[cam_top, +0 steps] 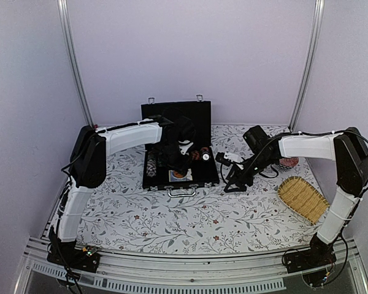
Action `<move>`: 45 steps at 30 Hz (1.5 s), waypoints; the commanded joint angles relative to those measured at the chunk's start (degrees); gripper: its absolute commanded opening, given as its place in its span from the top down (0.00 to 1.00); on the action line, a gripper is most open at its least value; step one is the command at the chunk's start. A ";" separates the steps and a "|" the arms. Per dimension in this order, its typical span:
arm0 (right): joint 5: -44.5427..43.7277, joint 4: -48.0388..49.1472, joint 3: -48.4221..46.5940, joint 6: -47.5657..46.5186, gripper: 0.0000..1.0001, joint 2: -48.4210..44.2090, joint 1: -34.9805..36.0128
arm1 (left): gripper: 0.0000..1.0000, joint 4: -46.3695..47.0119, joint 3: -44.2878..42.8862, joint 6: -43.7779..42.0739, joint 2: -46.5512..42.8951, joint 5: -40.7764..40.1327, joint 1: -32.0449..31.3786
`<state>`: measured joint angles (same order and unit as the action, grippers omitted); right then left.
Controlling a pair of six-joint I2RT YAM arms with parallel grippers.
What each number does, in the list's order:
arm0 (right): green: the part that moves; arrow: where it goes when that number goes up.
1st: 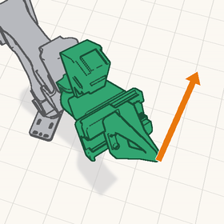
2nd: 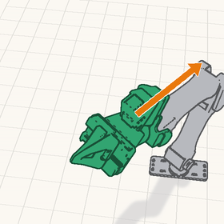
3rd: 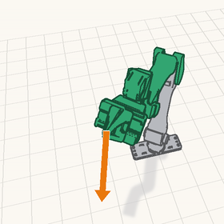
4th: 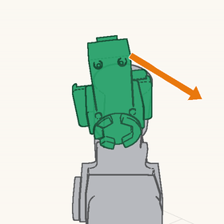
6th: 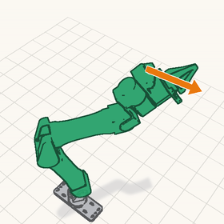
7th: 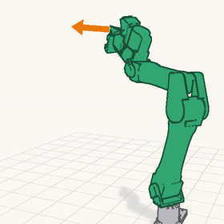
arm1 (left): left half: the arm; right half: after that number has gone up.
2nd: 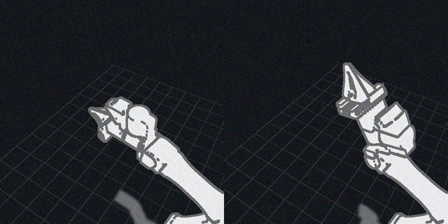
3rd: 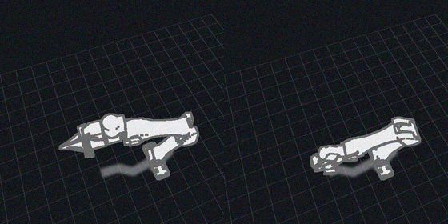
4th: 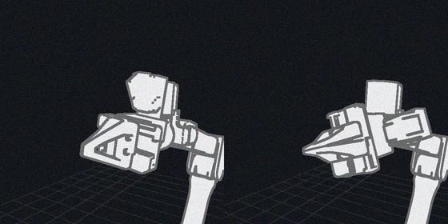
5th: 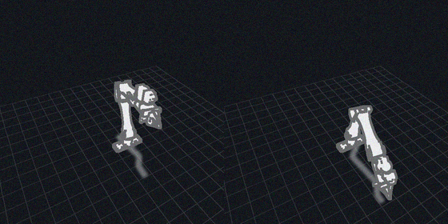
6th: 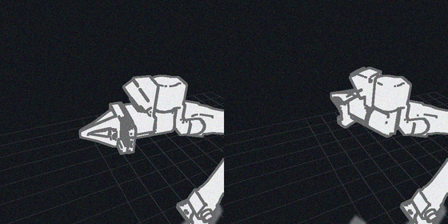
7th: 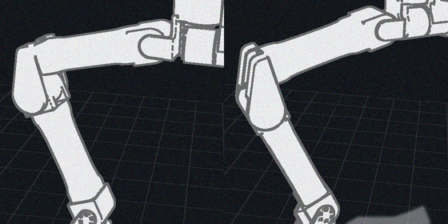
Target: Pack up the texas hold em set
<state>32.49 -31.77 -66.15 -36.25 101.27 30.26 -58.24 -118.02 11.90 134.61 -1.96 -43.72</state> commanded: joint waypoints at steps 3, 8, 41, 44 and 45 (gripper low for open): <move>0.51 -0.57 -1.70 -0.67 0.30 0.49 0.15 | 0.43 -1.00 -1.64 -0.04 0.11 -0.15 -0.49; 0.72 -0.60 -1.95 -0.60 0.30 0.66 0.20 | 0.42 -2.04 -2.59 0.03 -0.94 -1.53 -0.48; 6.74 9.49 -49.82 29.26 0.27 21.37 -11.75 | 0.17 52.43 37.47 12.82 -38.54 24.29 30.63; 9.47 14.51 -50.43 31.87 0.25 22.93 -11.71 | 0.17 61.96 40.76 18.14 -37.93 29.51 32.92; 9.67 15.90 -50.97 32.85 0.23 23.75 -11.77 | 0.17 66.27 42.31 21.48 -37.89 30.70 34.05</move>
<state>37.47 -24.73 -114.19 -8.36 122.67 18.37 -8.97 -79.59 23.79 96.07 18.50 -12.25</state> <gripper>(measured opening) 0.747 0.830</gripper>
